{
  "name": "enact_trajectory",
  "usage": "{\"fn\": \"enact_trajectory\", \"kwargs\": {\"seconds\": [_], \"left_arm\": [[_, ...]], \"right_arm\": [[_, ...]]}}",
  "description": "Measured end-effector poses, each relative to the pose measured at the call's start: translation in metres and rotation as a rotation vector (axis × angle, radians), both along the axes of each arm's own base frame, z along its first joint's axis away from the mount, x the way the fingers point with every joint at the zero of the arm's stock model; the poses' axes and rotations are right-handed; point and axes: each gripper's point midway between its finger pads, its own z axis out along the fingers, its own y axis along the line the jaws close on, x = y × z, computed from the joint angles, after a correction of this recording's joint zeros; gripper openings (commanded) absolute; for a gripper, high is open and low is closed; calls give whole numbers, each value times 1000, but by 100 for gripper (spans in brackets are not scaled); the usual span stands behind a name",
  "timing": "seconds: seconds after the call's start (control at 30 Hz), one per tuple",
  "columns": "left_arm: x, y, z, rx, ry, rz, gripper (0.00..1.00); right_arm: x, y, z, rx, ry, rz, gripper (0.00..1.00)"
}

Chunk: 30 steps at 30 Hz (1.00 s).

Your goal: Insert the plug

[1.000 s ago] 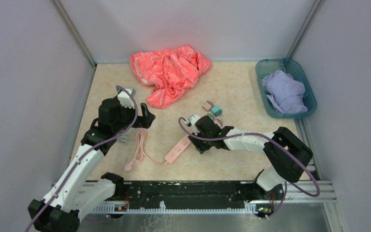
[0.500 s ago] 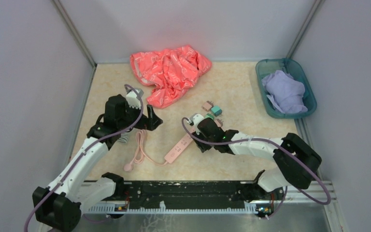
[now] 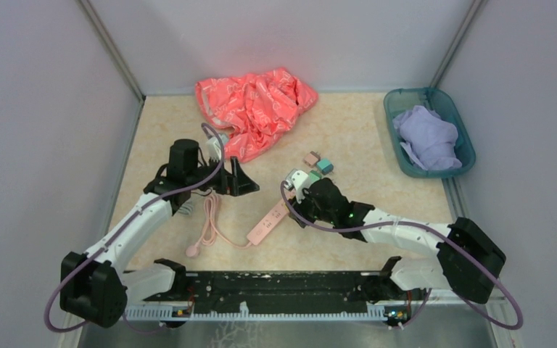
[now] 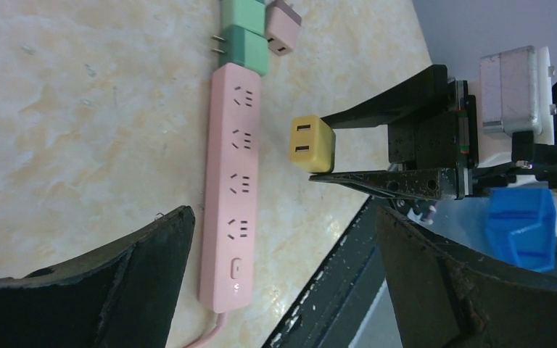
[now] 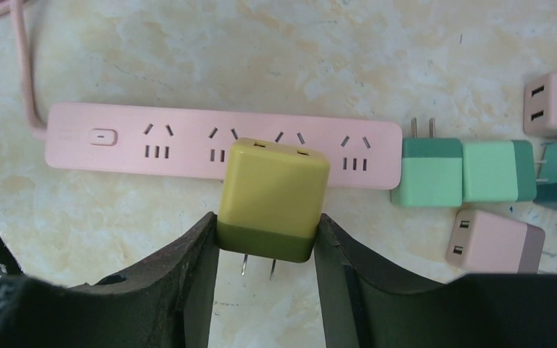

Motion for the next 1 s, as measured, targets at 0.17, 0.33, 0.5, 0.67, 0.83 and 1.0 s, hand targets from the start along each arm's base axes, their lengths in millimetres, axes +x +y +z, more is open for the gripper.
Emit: {"fn": "enact_trajectory", "kwargs": {"seconds": [0.17,0.33,0.5,0.67,0.83,1.0], "left_arm": [[-7,-13,-3,-64,80,-50,96],[-16,-28,-8,-92,137,-104,94],[-27,-46,-15,-95,179,-158,89],[-39,-63,-26,-86,227,-207,81],[-45,-75,-30,-86,250,-236,71],[-46,-80,-30,-91,251,-241,62]], "right_arm": [[-2,7,11,39,-60,58,27],[-7,11,19,68,-114,120,27],[-9,18,33,96,-184,176,27],[-12,23,39,104,-250,234,27],[-14,25,39,91,-286,265,27],[-14,28,44,97,-321,282,27]]}}
